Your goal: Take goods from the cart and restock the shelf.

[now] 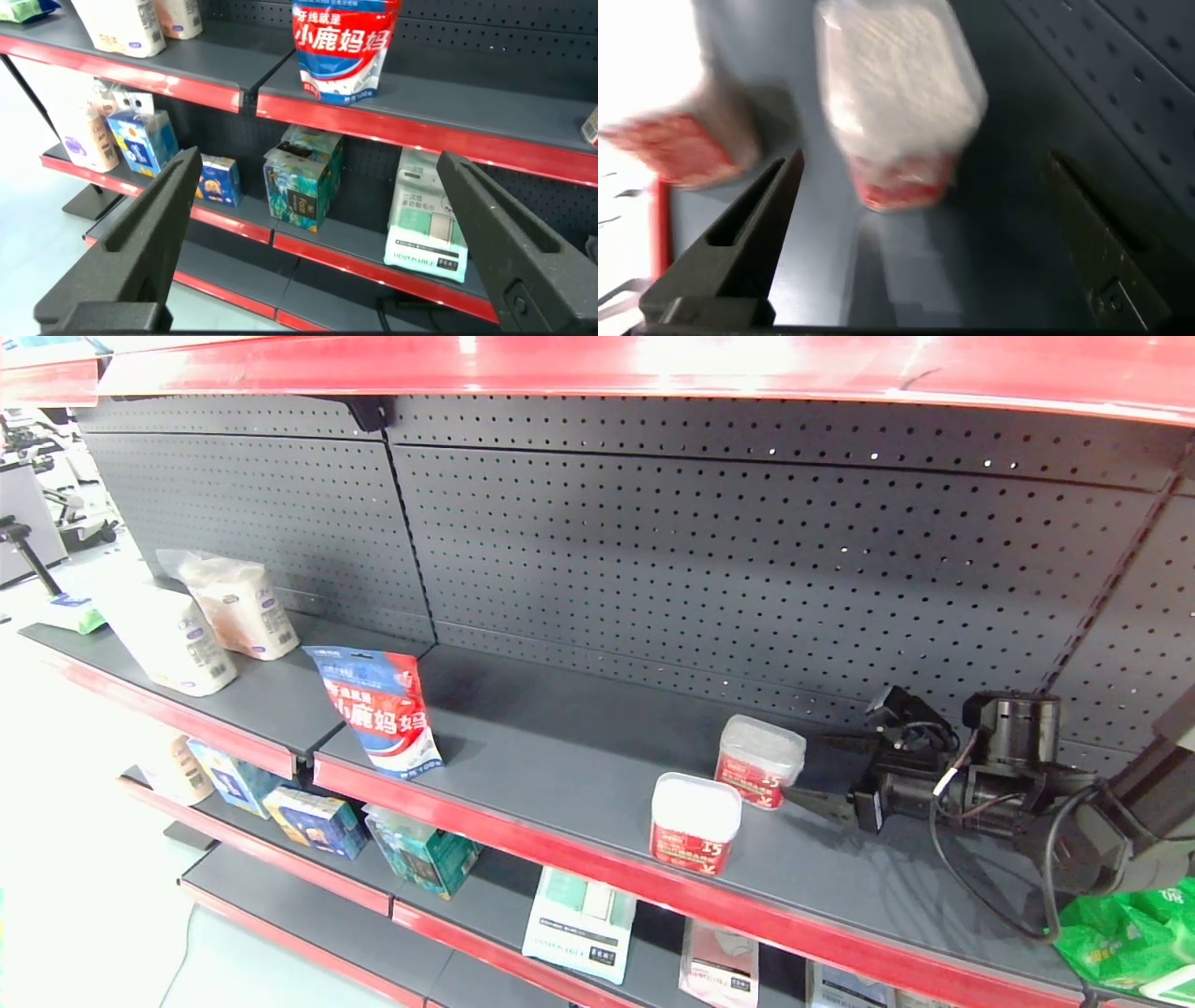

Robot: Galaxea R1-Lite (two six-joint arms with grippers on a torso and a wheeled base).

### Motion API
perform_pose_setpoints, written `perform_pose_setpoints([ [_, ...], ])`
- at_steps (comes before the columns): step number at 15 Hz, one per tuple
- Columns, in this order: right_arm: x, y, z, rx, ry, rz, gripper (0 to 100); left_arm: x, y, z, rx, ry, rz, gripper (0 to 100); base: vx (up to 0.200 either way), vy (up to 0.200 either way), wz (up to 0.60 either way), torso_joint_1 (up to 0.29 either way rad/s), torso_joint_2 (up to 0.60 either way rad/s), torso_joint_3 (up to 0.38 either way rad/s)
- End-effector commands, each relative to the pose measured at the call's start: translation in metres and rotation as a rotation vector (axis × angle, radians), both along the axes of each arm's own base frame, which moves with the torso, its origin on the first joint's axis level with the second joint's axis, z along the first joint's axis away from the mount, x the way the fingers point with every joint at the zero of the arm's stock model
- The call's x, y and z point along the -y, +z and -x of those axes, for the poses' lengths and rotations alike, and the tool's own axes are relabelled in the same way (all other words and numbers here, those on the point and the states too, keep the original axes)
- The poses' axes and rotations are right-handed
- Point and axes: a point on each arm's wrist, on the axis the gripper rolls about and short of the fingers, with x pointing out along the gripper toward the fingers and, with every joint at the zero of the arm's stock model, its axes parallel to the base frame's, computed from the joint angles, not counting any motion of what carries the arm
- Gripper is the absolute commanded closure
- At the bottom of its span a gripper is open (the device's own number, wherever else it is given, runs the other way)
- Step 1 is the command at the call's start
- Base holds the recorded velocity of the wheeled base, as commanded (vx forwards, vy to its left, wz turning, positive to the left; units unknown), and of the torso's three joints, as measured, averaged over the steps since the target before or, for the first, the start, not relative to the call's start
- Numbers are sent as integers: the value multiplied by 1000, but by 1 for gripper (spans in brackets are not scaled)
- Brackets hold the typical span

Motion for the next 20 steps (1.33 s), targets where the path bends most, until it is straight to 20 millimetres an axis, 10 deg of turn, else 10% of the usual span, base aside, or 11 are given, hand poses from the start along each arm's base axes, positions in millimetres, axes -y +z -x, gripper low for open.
perform_pose_setpoints([
  [1, 0, -6, -2, -18, -2, 1, 0, 0, 0, 0, 0, 0, -1, 0, 0, 0, 0, 0, 0, 0],
  [20, 2, -7, -9, -3, -58, 31, 0, 0, 0, 0, 0, 0, 1, 0, 0, 0, 0, 0, 0, 0],
])
